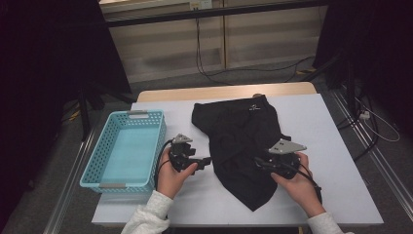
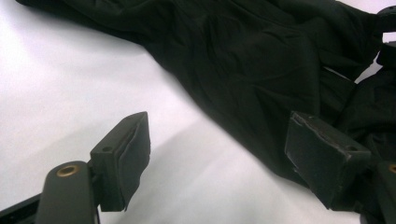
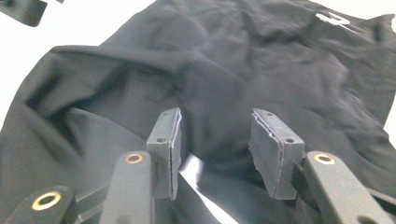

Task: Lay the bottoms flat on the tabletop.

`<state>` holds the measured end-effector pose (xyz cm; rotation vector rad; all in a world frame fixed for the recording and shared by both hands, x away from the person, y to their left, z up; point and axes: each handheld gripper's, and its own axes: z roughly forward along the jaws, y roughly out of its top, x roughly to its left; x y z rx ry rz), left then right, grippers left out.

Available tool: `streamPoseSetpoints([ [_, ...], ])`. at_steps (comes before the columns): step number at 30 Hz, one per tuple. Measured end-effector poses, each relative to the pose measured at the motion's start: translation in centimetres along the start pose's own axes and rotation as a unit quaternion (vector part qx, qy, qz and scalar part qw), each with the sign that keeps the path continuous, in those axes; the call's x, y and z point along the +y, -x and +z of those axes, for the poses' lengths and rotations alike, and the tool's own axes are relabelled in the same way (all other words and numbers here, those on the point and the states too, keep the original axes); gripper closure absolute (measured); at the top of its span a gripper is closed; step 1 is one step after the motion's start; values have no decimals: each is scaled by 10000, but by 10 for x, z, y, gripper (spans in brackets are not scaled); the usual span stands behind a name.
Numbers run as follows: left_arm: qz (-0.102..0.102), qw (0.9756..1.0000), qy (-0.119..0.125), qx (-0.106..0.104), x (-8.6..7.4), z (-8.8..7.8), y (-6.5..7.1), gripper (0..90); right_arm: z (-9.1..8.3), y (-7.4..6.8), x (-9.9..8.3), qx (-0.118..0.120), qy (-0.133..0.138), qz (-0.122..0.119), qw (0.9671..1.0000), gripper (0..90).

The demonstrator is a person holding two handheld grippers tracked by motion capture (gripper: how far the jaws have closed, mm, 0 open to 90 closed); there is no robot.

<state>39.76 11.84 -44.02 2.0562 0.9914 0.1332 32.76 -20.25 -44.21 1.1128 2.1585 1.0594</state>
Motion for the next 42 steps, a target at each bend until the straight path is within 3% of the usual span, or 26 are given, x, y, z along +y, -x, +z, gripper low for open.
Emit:
streamPoseSetpoints([
  [5, -16, 10000, 4, 36, -2, -3, -1, 222, 13, -22, 8, 373, -66, -241, 9990, 552],
  [11, -45, 10000, 35, 70, -3, -7, -3, 222, 25, -51, 13, 833, -223, -494, 9951, 553],
  [16, -60, 9999, 59, 80, -3, -9, -4, 221, 27, -68, 14, 1081, -300, -594, 9919, 567],
  [20, -55, 9999, 58, 84, -3, -9, -4, 221, 30, -77, 11, 1357, -380, -699, 9876, 579],
  [22, -58, 10000, 39, 63, -3, -9, -4, 221, 34, -81, 8, 1299, -504, -761, 9873, 582],
  [24, -51, 10000, 35, 68, -4, -9, -4, 221, 37, -81, 6, 1393, -447, -670, 9870, 663],
  [26, -65, 9999, 60, 72, -3, -9, -4, 221, 36, -81, 6, 1413, -460, -738, 9861, 800],
  [28, -66, 9999, 60, 73, -3, -9, -4, 221, 36, -79, 6, 1535, -462, -688, 9847, 894],
  [34, -79, 9999, 46, 56, -4, -8, -4, 221, 23, -56, 12, 1388, -154, -307, 9897, 900],
  [37, -75, 9999, 33, 60, -4, -8, -4, 221, 9, -30, 17, 1099, 165, 60, 9938, 900],
  [39, -93, 9999, 50, 57, -4, -8, -4, 221, 0, -10, 16, 908, 331, 360, 9947, 900],
  [42, -88, 9999, 43, 49, -4, -8, -3, 221, -5, 16, 8, 548, 366, 571, 9962, 900],
])
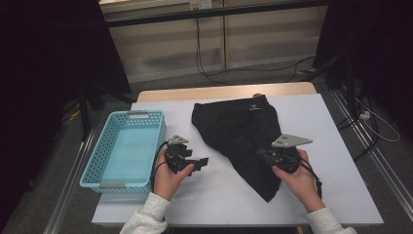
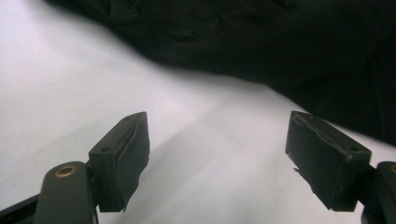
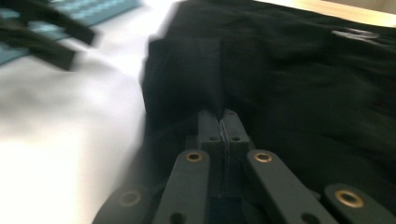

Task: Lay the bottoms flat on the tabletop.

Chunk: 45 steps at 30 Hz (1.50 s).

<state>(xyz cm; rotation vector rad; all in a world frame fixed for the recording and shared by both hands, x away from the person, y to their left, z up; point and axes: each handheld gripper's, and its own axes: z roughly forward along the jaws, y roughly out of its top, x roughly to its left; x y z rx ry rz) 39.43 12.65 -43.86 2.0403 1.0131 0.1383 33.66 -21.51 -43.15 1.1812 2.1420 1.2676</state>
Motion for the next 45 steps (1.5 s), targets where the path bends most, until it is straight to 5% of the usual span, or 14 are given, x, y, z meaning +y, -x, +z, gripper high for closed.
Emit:
streamPoseSetpoints([
  [2, 15, 10000, -5, -21, 0, 1, 1, 221, -2, 14, -4, -166, 9, 213, 9996, 900],
  [7, 22, 10000, -51, -27, -1, 4, 1, 221, 2, 30, -12, -483, -182, 301, 9982, 898],
  [13, 9, 10000, -74, -51, -2, 5, 2, 221, 13, 31, -21, -754, -583, 19, 9954, 883],
  [16, 27, 10000, -70, -39, -2, 4, 2, 221, 11, 27, -20, -942, -563, -144, 9939, 786],
  [20, 34, 9999, -86, -39, -2, 6, 3, 221, 6, 17, -13, -902, -465, -368, 9942, 679],
  [28, 42, 9999, -74, -64, 0, 5, 4, 220, 0, -9, 3, -763, -210, -739, 9941, 608],
  [37, 53, 9999, -78, -64, 0, 4, 4, 220, 16, -34, -2, -340, -435, -886, 9945, 574],
  [40, 40, 10000, -47, -48, -1, 4, 5, 220, 23, -35, -7, -480, -632, -1035, 9915, 588],
  [45, 39, 9999, -78, -67, -1, 4, 3, 220, 18, -18, -11, -889, -612, -853, 9905, 619],
])
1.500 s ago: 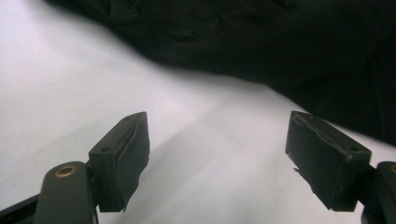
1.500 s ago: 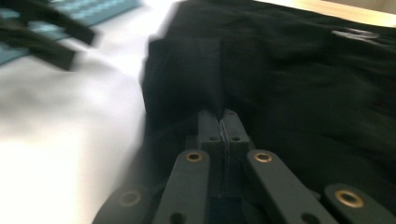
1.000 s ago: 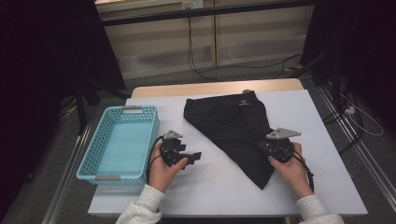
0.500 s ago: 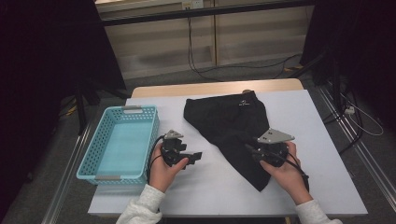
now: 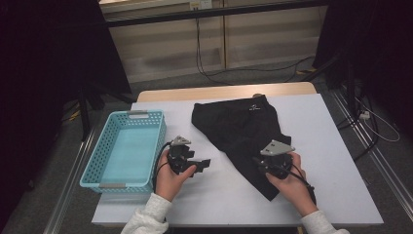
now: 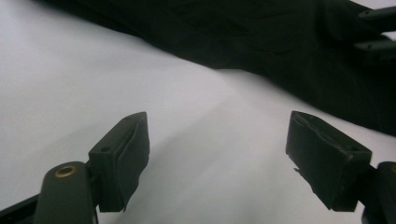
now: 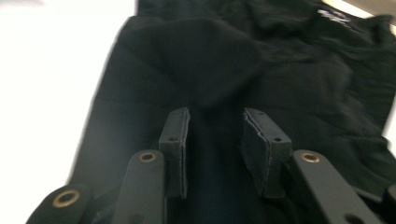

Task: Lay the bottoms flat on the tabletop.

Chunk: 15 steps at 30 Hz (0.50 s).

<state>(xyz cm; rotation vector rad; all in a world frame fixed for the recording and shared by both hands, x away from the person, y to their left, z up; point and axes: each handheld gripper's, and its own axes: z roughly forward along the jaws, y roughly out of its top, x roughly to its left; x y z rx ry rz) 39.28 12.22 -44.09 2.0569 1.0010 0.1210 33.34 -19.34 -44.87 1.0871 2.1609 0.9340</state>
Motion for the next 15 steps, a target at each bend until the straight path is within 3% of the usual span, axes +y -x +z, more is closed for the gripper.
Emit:
streamPoseSetpoints([
  [4, -14, 10000, 35, 12, 1, 0, 1, 220, -8, 5, 1, 89, 160, 109, 9998, 596],
  [13, 23, 10000, 9, -1, 1, 0, 1, 219, -14, -10, 11, 394, 417, 16, 9984, 507],
  [15, 17, 10000, 25, 5, 1, 0, 1, 219, -16, -13, 15, 586, 460, 10, 9972, 511],
])
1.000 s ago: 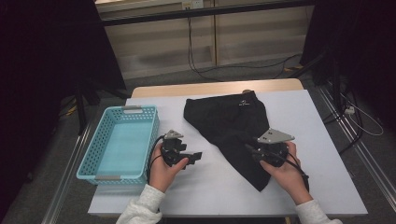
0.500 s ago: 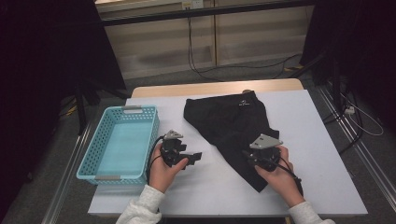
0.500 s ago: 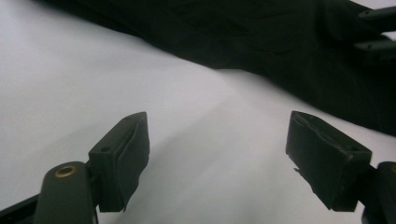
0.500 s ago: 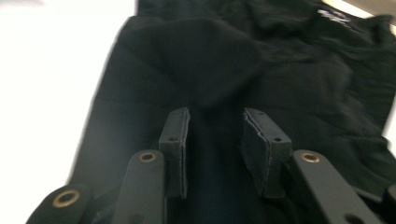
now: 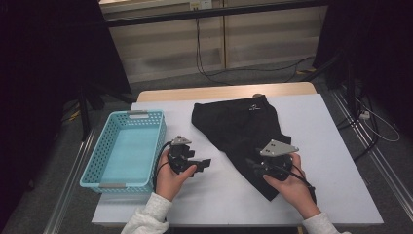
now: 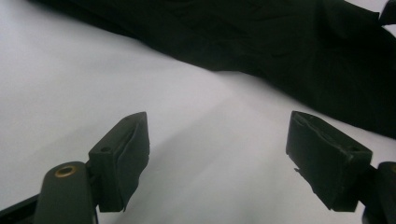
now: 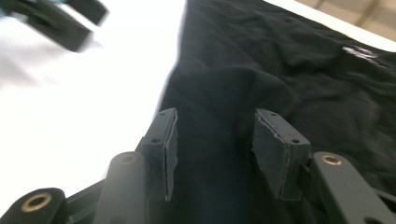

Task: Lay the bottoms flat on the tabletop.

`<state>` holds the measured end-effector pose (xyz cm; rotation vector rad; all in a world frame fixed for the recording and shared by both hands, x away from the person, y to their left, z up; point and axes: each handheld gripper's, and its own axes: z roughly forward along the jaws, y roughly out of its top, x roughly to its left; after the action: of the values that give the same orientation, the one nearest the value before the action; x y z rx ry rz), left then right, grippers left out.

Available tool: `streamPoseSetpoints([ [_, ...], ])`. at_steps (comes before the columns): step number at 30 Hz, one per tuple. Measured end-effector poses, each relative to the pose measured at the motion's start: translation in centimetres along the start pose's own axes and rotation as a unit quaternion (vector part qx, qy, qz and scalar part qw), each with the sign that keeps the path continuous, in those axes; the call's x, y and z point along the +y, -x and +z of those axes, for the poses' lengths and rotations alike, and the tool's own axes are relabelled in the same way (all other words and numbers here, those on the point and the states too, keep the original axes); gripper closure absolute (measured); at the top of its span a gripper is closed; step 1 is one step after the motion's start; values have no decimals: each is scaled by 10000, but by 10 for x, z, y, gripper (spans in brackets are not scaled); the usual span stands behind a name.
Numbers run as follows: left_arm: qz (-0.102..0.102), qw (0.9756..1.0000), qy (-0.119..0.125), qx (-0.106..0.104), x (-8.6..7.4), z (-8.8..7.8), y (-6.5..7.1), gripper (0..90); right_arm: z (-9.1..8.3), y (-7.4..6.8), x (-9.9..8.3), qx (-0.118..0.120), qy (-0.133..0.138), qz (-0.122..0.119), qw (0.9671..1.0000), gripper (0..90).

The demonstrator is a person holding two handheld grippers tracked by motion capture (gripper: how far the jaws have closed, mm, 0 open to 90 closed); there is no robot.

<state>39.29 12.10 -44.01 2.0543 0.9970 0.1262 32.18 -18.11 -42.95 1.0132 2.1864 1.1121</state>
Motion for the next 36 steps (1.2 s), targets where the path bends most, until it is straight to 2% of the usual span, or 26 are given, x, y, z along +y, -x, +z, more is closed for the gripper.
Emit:
streamPoseSetpoints([
  [3, -35, 10000, 6, 10, 0, 0, 0, 219, 4, -10, 1, 204, -88, -79, 9997, 577],
  [5, -13, 10000, 6, 9, 0, -1, 0, 218, 12, -16, -4, 421, -204, -4, 9989, 601],
  [6, -5, 10000, 3, -5, 1, -1, 0, 218, 16, -19, -6, 477, -298, -43, 9984, 600],
  [8, -9, 10000, 23, 6, 1, -1, 0, 219, 24, -24, -11, 469, -483, -229, 9975, 599],
  [10, -8, 10000, 11, -4, 1, -2, 0, 218, 31, -27, -15, 476, -645, -249, 9965, 605],
  [11, 1, 10000, -13, -1, 1, -2, -1, 218, 33, -28, -17, 450, -697, -321, 9960, 630],
  [13, -11, 10000, 17, 21, 0, -2, -1, 218, 34, -28, -18, 523, -658, -248, 9962, 746],
  [14, -26, 10000, 18, 14, 0, -2, -1, 218, 34, -27, -18, 480, -663, -249, 9963, 819],
  [16, -26, 10000, 18, 10, 0, -2, -1, 219, 35, -25, -18, 419, -670, -139, 9968, 894],
  [21, -48, 10000, 48, 26, 1, -3, -2, 218, 36, -22, -17, 520, -646, 6, 9966, 900],
  [25, -28, 10000, 34, 31, 1, -5, -4, 219, 35, -34, -9, 952, -478, 40, 9943, 900],
  [29, -92, 9999, 55, 41, 0, -7, -7, 218, 34, -54, 3, 1448, -256, 50, 9891, 900],
  [31, -116, 9999, 87, 83, 0, -8, -8, 219, 36, -63, 7, 1561, -273, -84, 9873, 900],
  [32, -131, 9998, 95, 82, -1, -8, -8, 218, 38, -67, 7, 1593, -295, -110, 9867, 866],
  [33, -123, 9999, 80, 87, -1, -8, -8, 218, 39, -68, 7, 1623, -338, -109, 9861, 773],
  [34, -112, 9999, 69, 81, -1, -8, -8, 218, 41, -68, 6, 1527, -343, -117, 9876, 694],
  [36, -108, 9999, 62, 65, -1, -8, -7, 219, 39, -64, 5, 1410, -337, -164, 9893, 643],
])
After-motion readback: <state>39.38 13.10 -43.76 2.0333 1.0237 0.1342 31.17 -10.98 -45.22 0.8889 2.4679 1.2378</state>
